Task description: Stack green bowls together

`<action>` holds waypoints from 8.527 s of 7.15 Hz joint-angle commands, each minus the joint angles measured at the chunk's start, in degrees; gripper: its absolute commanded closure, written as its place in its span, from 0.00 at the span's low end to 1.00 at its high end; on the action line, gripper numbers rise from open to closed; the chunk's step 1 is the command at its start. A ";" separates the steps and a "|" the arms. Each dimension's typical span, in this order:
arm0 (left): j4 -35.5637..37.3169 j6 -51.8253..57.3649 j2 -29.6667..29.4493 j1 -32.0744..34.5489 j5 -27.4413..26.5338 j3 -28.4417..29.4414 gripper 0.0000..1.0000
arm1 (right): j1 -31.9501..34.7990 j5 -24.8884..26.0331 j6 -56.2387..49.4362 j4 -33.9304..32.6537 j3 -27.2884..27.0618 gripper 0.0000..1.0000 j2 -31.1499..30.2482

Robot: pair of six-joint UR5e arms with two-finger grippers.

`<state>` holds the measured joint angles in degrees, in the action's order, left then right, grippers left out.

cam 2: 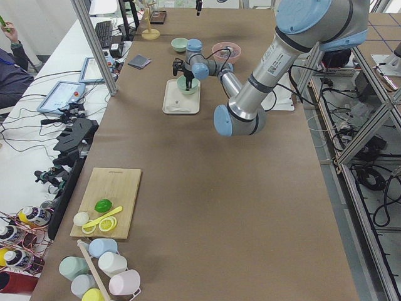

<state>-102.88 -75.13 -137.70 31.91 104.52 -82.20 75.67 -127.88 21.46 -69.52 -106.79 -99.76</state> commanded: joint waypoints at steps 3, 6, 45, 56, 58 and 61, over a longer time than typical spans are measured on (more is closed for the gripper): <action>-2.06 0.68 0.50 0.52 0.50 -0.86 0.02 | 0.00 -0.09 -0.02 -0.09 0.00 0.00 0.00; 4.66 13.80 11.69 8.40 10.32 -14.41 0.02 | -0.35 0.00 0.25 -0.79 0.78 0.00 0.17; 23.78 93.44 43.05 59.55 25.73 -13.37 0.02 | -22.91 3.07 44.92 -8.44 12.06 1.00 37.08; 24.04 99.74 43.66 61.08 25.47 -10.35 0.02 | -41.40 21.09 75.30 -15.21 10.72 1.00 47.55; 24.04 99.74 43.66 61.08 25.47 -10.35 0.02 | -41.66 21.18 75.30 -15.20 11.07 1.00 47.73; 23.95 99.74 43.92 60.99 25.64 -10.35 0.02 | -42.63 22.67 75.30 -15.20 11.43 1.00 47.55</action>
<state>-78.89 24.61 -93.97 92.97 130.03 -92.55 33.41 -105.72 96.76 -84.73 -95.43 -52.13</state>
